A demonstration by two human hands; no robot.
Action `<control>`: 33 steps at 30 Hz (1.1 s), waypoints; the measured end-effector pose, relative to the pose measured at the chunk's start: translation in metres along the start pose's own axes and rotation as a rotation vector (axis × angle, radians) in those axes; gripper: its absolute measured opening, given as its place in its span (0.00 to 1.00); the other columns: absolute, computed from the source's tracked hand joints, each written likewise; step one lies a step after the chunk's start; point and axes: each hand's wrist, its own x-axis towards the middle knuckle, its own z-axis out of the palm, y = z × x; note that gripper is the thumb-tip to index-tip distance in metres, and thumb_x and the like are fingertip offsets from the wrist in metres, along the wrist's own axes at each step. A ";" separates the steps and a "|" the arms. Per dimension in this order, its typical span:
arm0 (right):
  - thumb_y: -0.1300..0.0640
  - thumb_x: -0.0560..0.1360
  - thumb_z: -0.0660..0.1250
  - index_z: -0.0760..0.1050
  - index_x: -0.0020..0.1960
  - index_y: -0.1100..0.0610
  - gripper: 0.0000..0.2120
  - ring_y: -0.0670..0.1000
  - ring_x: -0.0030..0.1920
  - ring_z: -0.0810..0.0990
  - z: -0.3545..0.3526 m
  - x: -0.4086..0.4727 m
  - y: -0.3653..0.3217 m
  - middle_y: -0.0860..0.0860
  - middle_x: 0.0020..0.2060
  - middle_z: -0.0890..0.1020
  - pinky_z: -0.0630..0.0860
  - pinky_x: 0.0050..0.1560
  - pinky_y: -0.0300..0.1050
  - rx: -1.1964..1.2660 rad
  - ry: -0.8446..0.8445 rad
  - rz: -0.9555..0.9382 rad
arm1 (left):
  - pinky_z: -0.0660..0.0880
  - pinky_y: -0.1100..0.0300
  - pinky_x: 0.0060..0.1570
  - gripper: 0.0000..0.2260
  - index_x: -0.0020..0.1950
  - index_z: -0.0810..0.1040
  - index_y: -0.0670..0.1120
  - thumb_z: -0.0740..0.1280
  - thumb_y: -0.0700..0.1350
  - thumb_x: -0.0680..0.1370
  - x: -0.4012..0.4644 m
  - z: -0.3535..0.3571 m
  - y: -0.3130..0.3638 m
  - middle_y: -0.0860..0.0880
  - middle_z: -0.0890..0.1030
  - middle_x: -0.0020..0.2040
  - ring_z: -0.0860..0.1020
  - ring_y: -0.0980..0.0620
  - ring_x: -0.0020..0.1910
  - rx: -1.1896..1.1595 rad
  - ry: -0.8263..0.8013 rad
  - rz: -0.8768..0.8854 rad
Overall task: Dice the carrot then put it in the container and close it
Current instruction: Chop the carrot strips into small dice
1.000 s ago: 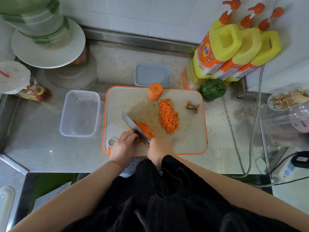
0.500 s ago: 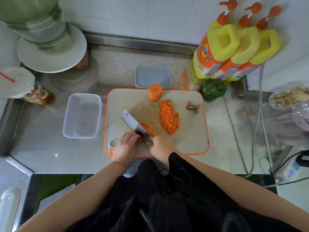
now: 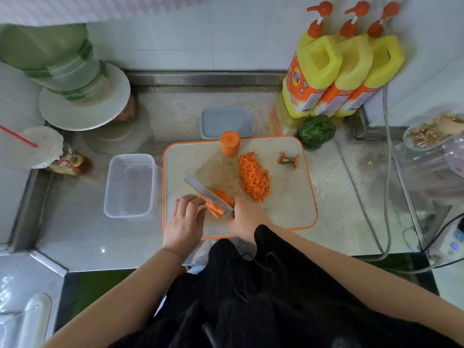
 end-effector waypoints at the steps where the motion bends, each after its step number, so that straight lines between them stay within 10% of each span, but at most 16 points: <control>1: 0.54 0.79 0.60 0.67 0.59 0.60 0.12 0.53 0.41 0.73 -0.001 -0.002 -0.001 0.52 0.43 0.75 0.67 0.40 0.44 0.019 -0.007 -0.004 | 0.71 0.53 0.55 0.10 0.58 0.72 0.44 0.64 0.37 0.77 0.003 -0.005 0.001 0.41 0.76 0.53 0.74 0.41 0.51 0.018 0.044 0.026; 14: 0.57 0.78 0.59 0.57 0.68 0.64 0.23 0.56 0.42 0.75 0.009 -0.009 -0.004 0.54 0.43 0.75 0.69 0.41 0.46 0.122 -0.145 -0.001 | 0.66 0.53 0.59 0.12 0.50 0.80 0.47 0.58 0.48 0.79 0.045 -0.040 0.017 0.50 0.78 0.51 0.73 0.45 0.53 0.199 -0.306 0.269; 26: 0.58 0.78 0.58 0.62 0.62 0.62 0.15 0.52 0.36 0.72 0.013 -0.014 -0.001 0.47 0.33 0.68 0.64 0.32 0.42 0.082 -0.063 -0.061 | 0.74 0.53 0.42 0.21 0.40 0.79 0.48 0.50 0.52 0.81 0.071 -0.032 0.027 0.50 0.78 0.39 0.76 0.46 0.38 0.436 -0.650 0.328; 33: 0.57 0.79 0.57 0.60 0.66 0.62 0.18 0.53 0.38 0.76 0.007 -0.020 0.000 0.51 0.40 0.75 0.68 0.37 0.44 0.043 -0.027 -0.078 | 0.67 0.53 0.56 0.25 0.56 0.79 0.51 0.42 0.54 0.84 0.097 -0.033 0.052 0.52 0.77 0.55 0.73 0.48 0.55 0.458 -0.887 0.244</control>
